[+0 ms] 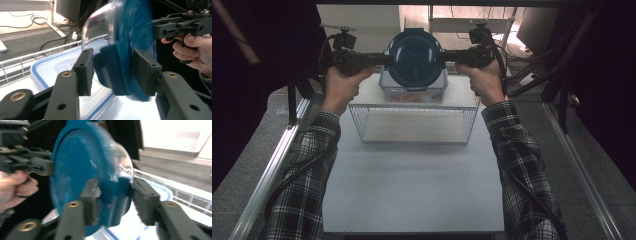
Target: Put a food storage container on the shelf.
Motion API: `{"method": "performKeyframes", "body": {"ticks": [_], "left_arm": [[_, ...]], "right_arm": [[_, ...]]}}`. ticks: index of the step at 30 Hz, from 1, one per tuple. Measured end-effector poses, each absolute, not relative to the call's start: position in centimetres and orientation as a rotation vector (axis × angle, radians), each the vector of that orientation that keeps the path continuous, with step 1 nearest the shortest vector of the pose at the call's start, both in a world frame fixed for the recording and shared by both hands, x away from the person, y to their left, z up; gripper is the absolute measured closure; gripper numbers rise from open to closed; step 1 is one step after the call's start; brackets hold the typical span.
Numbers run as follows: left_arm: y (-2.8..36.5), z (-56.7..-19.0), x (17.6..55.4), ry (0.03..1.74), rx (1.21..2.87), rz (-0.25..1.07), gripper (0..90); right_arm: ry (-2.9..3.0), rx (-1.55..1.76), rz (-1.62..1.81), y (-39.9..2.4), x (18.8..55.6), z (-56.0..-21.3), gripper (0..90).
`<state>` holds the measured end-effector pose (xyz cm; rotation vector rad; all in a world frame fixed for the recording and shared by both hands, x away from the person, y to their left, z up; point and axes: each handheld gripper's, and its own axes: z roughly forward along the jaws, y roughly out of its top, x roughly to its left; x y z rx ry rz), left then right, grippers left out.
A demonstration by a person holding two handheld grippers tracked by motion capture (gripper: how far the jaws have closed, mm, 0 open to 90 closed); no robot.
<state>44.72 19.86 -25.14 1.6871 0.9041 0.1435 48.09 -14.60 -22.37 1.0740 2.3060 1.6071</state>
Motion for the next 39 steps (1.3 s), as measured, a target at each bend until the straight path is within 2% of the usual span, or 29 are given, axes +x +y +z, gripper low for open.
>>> {"method": "performKeyframes", "body": {"ticks": [2, 3, 4, 7, 10, 16, 19, 21, 24, 32, 39], "left_arm": [[19.9, -25.3, 45.1, 0.922, 1.672, 0.108, 49.2], [19.9, -25.4, 45.3, 0.944, 1.667, 0.097, 46.6], [19.9, -25.6, 45.5, 0.982, 1.652, 0.081, 43.5], [20.5, -26.3, 46.4, 1.022, 1.606, 0.028, 42.1], [20.4, -26.2, 46.2, 1.063, 1.622, 0.174, 40.3], [19.6, -25.0, 44.7, 1.065, 1.676, 0.377, 46.8], [20.2, -24.6, 43.3, 1.036, 1.621, 0.372, 55.2], [20.4, -24.6, 42.6, 1.029, 1.639, 0.378, 62.9], [20.5, -25.2, 42.2, 1.038, 1.680, 0.379, 69.8], [20.3, -26.7, 43.6, 1.103, 1.682, 0.386, 77.9], [19.9, -26.8, 44.8, 1.137, 1.683, 0.405, 77.9]], "right_arm": [[2.295, 1.097, 1.551, -14.3, 48.3, -22.6, 56.0], [2.298, 1.096, 1.549, -14.4, 48.4, -22.7, 62.2], [2.309, 1.084, 1.565, -14.4, 48.5, -22.8, 63.2], [2.304, 1.073, 1.551, -13.8, 48.5, -23.2, 61.6], [2.300, 1.063, 1.557, -13.4, 48.4, -22.9, 66.3], [2.300, 1.035, 1.533, -12.5, 47.9, -22.8, 66.7], [2.292, 1.015, 1.517, -12.6, 47.5, -22.7, 66.1], [2.284, 1.011, 1.509, -12.8, 47.3, -22.7, 66.1], [2.258, 1.012, 1.485, -13.2, 47.1, -22.7, 67.2], [2.237, 1.023, 1.492, -13.1, 47.3, -23.0, 67.2], [2.247, 1.020, 1.509, -13.5, 47.2, -23.3, 66.7]]}}
